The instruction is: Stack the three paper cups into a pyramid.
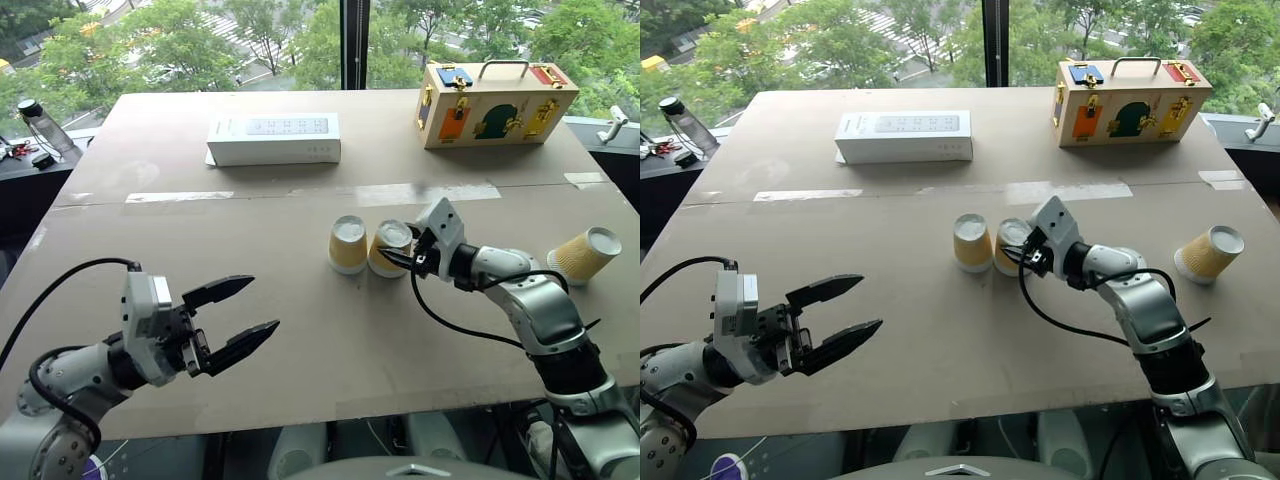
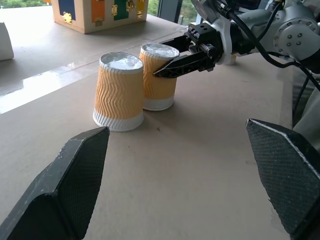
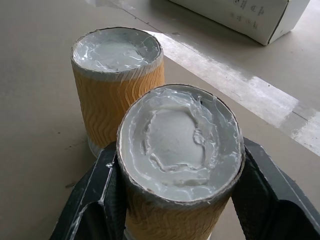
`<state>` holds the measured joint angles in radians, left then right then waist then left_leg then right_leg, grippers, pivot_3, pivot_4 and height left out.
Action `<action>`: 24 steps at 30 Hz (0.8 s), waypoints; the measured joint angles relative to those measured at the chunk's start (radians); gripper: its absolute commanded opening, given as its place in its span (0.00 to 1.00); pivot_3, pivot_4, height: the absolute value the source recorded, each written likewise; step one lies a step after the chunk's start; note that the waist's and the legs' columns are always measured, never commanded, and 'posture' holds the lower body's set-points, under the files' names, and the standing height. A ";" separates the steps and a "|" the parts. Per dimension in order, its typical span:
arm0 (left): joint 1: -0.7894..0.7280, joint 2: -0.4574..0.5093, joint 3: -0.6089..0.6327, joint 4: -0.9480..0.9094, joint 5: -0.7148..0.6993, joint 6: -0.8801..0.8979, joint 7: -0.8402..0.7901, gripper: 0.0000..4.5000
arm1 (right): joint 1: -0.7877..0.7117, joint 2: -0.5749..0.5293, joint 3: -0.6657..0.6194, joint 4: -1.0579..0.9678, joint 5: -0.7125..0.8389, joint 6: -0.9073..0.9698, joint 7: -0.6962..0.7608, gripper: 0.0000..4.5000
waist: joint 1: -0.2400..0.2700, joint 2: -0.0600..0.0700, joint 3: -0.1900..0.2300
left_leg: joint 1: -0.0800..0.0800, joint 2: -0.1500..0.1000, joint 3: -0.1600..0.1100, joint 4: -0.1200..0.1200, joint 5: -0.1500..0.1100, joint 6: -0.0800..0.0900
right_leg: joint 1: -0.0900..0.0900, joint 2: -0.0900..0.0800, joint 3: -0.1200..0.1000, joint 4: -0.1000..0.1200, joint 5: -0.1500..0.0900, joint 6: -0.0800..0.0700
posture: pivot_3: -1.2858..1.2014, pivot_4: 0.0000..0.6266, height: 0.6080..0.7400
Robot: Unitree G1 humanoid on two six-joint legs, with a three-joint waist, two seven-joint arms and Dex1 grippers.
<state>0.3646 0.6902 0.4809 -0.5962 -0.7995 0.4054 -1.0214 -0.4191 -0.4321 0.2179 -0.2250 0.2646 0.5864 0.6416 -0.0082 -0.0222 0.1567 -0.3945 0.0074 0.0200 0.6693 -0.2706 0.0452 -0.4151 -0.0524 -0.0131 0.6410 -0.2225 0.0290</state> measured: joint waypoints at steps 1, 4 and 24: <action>-0.003 0.001 0.000 0.000 0.000 0.000 0.000 1.00 | 0.000 0.000 0.000 0.000 0.000 0.002 0.002 0.74 | 0.000 0.000 0.000 | 0.000 0.000 0.000 0.000 0.000 0.000 | 0.000 0.000 0.000 0.000 0.000 0.000 | 0.52 0.24 1.00; -0.009 0.004 0.000 0.000 0.000 0.000 0.001 1.00 | 0.008 -0.001 0.003 -0.001 0.001 0.015 0.015 0.98 | -0.001 0.000 0.000 | 0.000 0.000 0.000 0.000 0.000 0.000 | 0.000 0.000 0.000 0.000 0.000 0.000 | 0.52 0.24 1.00; -0.419 0.054 -0.282 0.052 -0.067 0.104 -0.059 1.00 | 0.394 -0.127 -0.615 -0.403 0.197 0.106 -0.177 0.98 | 0.021 0.000 0.000 | 0.000 -0.001 0.002 0.000 0.000 0.000 | 0.000 0.004 0.000 0.000 0.000 0.000 | 0.52 0.24 1.00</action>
<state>-0.0548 0.7445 0.1990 -0.5441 -0.8663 0.5089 -1.0800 -0.0247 -0.5588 -0.3968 -0.6281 0.4620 0.6923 0.4650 0.0124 -0.0226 0.1565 -0.3947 0.0067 0.0220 0.6698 -0.2706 0.0453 -0.4150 -0.0483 -0.0134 0.6409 -0.2225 0.0294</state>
